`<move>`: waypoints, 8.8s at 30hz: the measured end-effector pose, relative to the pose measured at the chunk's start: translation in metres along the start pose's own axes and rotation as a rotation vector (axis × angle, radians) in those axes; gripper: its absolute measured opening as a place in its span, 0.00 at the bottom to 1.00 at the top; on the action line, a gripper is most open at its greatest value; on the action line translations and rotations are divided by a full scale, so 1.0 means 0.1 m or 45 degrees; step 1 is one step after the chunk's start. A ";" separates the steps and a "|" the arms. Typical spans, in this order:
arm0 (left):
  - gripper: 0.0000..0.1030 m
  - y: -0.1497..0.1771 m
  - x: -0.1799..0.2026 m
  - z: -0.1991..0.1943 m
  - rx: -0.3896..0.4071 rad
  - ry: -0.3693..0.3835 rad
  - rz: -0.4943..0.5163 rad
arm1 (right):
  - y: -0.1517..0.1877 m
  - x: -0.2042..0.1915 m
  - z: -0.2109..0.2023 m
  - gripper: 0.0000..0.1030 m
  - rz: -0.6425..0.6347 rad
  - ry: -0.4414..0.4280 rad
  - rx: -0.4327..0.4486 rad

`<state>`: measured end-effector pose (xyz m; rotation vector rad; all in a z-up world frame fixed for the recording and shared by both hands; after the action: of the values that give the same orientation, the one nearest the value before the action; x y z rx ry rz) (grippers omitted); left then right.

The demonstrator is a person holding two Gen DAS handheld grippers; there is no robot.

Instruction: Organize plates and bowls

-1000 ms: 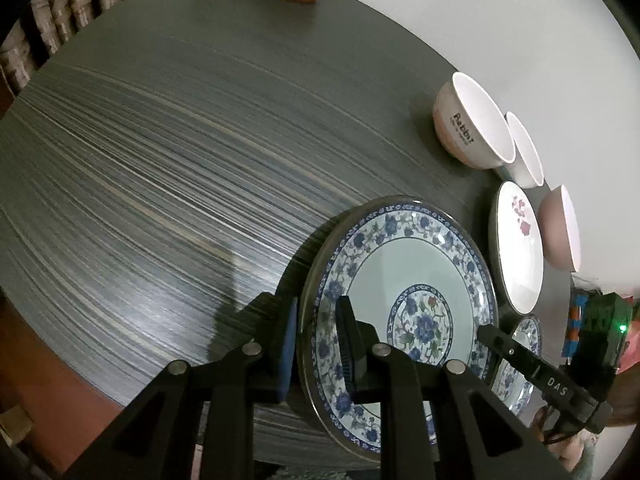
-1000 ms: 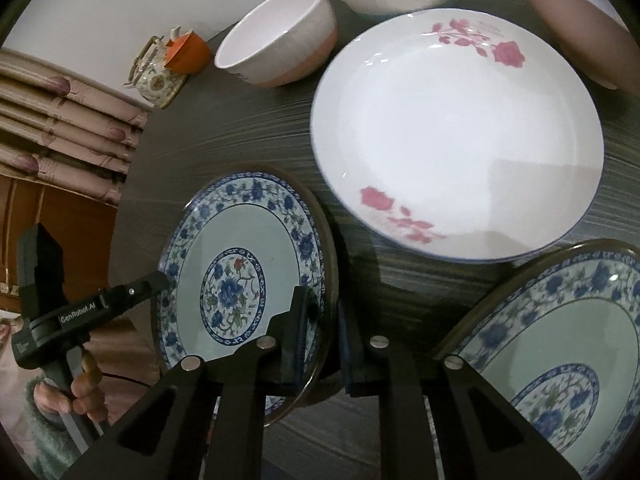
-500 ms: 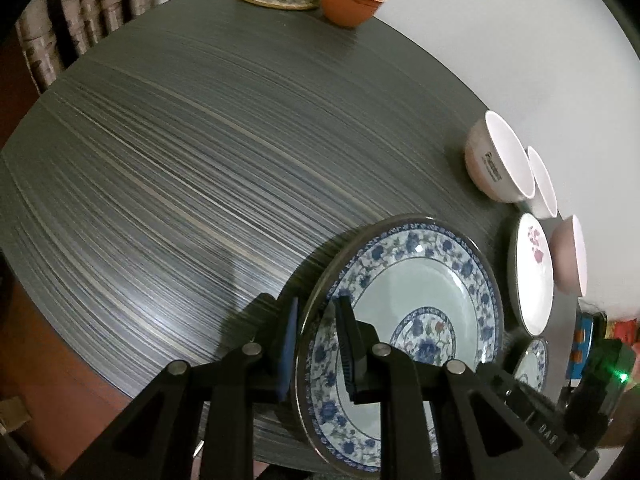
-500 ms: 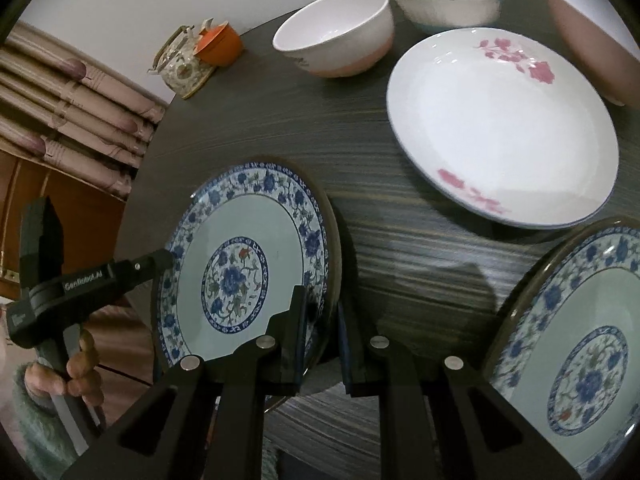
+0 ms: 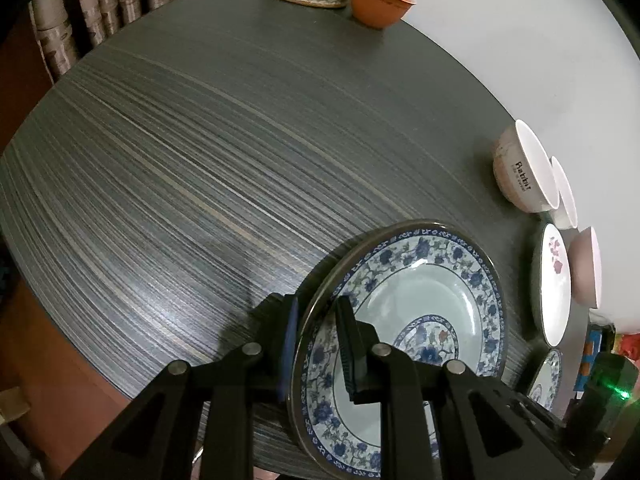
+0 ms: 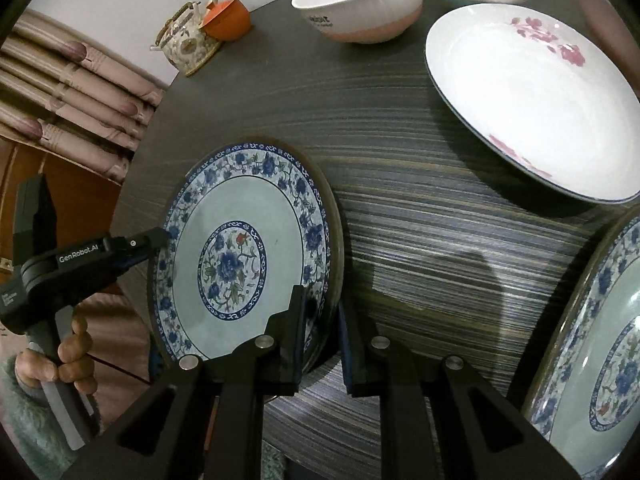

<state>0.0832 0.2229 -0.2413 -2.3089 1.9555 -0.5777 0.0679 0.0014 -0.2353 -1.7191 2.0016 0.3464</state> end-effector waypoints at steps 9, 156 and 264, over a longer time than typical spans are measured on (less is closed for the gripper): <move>0.25 -0.04 -0.10 -0.01 0.013 0.006 -0.045 | -0.01 -0.05 0.02 0.18 -0.019 0.005 -0.005; 0.19 1.17 2.86 0.40 -0.126 0.307 0.559 | 0.24 2.55 -1.62 0.14 0.388 -0.060 0.306; 0.31 0.26 0.13 -0.08 0.159 -0.191 0.083 | 0.12 -0.53 -0.10 0.45 -0.380 0.201 0.069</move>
<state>0.0577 0.2069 -0.2378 -2.1392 1.8635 -0.4911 0.0596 0.0439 -0.2012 -2.0273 1.8020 0.0559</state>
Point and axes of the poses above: each gripper's, at about its wrist camera, not at the fingertips, and z roughly the way its jaws point, x to its right, y to its underside, the point moved 8 cm from there along z, roughly the way its jaws point, and after that the axes turned 12 degrees about z, right-handed, at the moved point
